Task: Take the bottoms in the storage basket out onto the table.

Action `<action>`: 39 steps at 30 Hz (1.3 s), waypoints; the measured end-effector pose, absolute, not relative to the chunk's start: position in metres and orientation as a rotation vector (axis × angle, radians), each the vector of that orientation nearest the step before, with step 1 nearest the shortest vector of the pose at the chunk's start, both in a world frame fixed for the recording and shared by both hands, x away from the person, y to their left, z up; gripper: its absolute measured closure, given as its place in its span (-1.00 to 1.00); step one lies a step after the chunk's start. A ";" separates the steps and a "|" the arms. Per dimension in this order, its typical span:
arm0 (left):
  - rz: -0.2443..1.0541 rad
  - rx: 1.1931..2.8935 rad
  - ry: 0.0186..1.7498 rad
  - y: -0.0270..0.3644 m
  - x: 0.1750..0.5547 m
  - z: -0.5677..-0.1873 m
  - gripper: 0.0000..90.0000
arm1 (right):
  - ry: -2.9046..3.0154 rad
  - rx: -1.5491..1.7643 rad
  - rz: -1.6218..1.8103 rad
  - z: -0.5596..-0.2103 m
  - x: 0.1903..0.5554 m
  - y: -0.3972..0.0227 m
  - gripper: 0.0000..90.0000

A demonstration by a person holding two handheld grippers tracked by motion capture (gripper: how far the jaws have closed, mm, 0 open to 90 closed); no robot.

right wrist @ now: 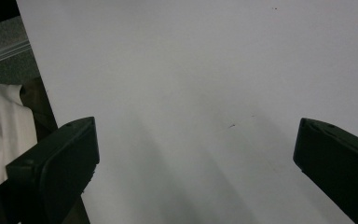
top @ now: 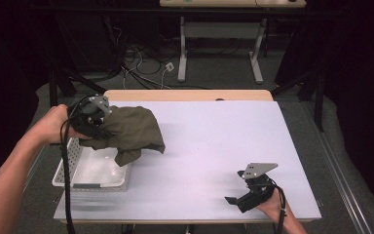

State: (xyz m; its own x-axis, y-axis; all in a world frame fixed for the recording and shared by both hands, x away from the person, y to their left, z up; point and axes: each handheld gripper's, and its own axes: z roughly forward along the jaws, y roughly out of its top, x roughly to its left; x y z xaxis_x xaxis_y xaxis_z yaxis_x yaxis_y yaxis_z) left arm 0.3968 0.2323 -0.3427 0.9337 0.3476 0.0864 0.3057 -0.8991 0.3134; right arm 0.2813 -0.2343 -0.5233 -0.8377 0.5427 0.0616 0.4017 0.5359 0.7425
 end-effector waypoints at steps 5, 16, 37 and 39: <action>0.169 2.830 0.433 0.216 0.402 -0.337 0.64 | 2.602 0.802 1.182 -0.523 0.281 -0.234 -1.00; 0.105 2.886 0.328 0.174 0.414 -0.329 0.64 | 2.601 0.811 1.190 -0.523 0.280 -0.235 -1.00; 0.124 2.881 0.291 0.103 0.419 -0.356 0.63 | 2.608 0.800 1.176 -0.524 0.280 -0.235 -1.00; 0.112 2.873 0.308 0.095 0.418 -0.365 0.62 | 2.604 0.810 1.175 -0.524 0.279 -0.235 -1.00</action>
